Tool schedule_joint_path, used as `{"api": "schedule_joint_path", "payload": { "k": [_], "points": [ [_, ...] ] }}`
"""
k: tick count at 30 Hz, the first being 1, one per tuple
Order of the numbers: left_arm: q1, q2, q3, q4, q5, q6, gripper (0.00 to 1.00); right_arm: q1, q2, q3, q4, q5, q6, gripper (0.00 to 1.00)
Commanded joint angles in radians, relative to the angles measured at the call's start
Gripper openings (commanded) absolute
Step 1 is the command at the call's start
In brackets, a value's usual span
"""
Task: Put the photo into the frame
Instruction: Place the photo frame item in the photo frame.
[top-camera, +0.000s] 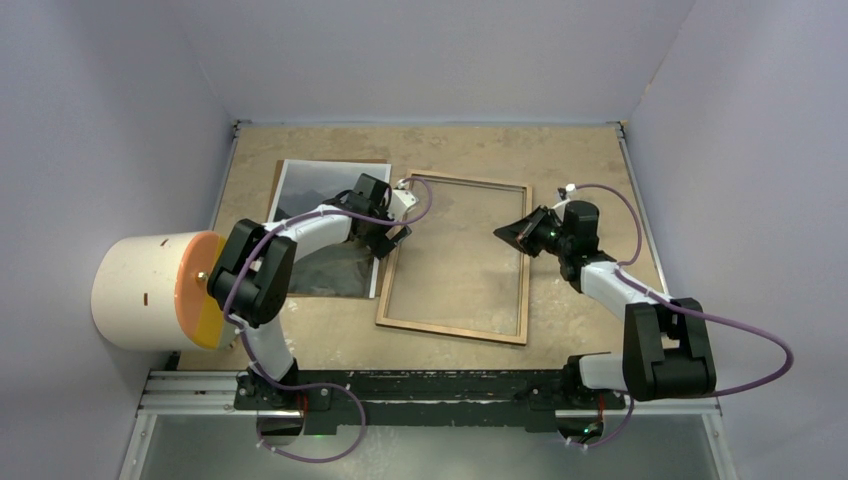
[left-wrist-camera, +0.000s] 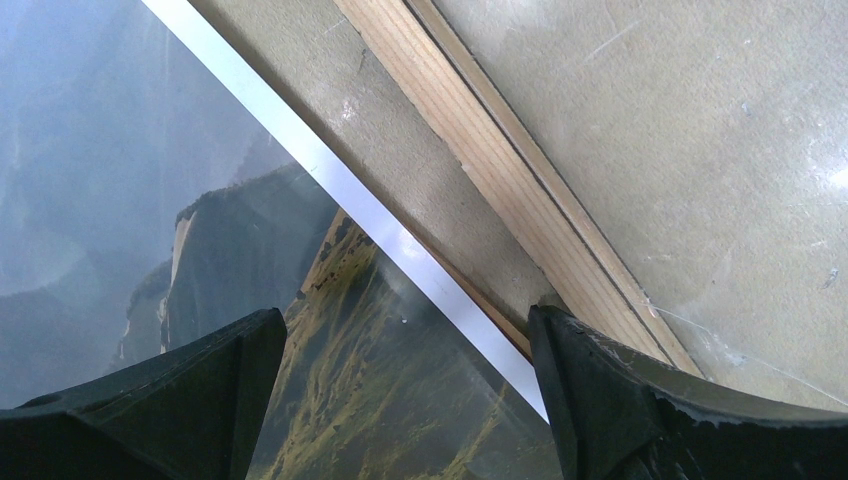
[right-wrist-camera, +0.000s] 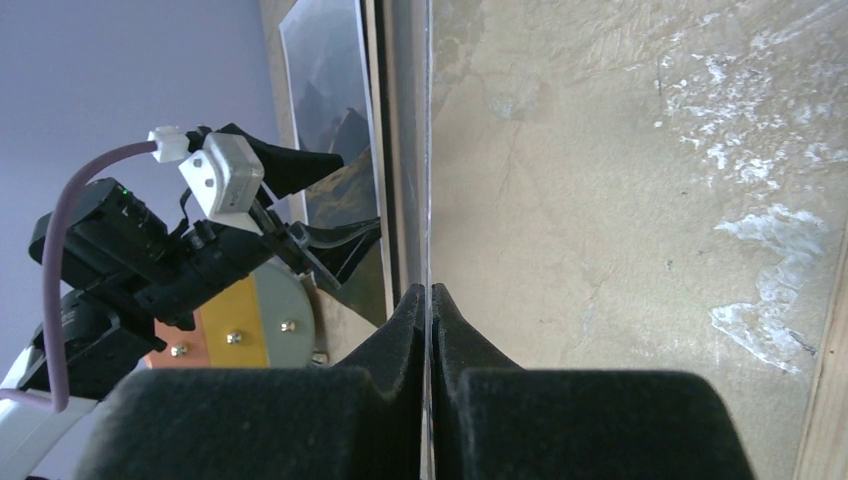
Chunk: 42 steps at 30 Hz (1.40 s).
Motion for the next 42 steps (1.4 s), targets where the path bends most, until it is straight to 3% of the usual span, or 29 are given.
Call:
{"api": "schedule_joint_path", "payload": {
  "k": [1, 17, 28, 32, 42],
  "points": [
    [-0.004, 0.016, 0.026, -0.006, 0.049, -0.017, 0.98, 0.006, 0.012, -0.007, -0.017, 0.025, -0.048, 0.00],
    [-0.008, 0.016, 0.020, -0.004, 0.030, -0.002, 0.98, 0.006, 0.069, 0.002, 0.007, 0.113, -0.146, 0.01],
    [-0.007, 0.010, 0.013, 0.001, 0.029, 0.000, 0.98, 0.011, 0.110, 0.051, -0.072, 0.151, -0.243, 0.68],
    [-0.007, 0.009, 0.012, 0.001, 0.029, 0.001, 0.98, 0.026, 0.119, 0.076, -0.122, 0.186, -0.274, 0.86],
    [-0.008, 0.011, 0.013, -0.001, 0.029, 0.003, 0.98, 0.098, 0.139, 0.165, -0.263, 0.322, -0.335, 0.99]
  ]
}}
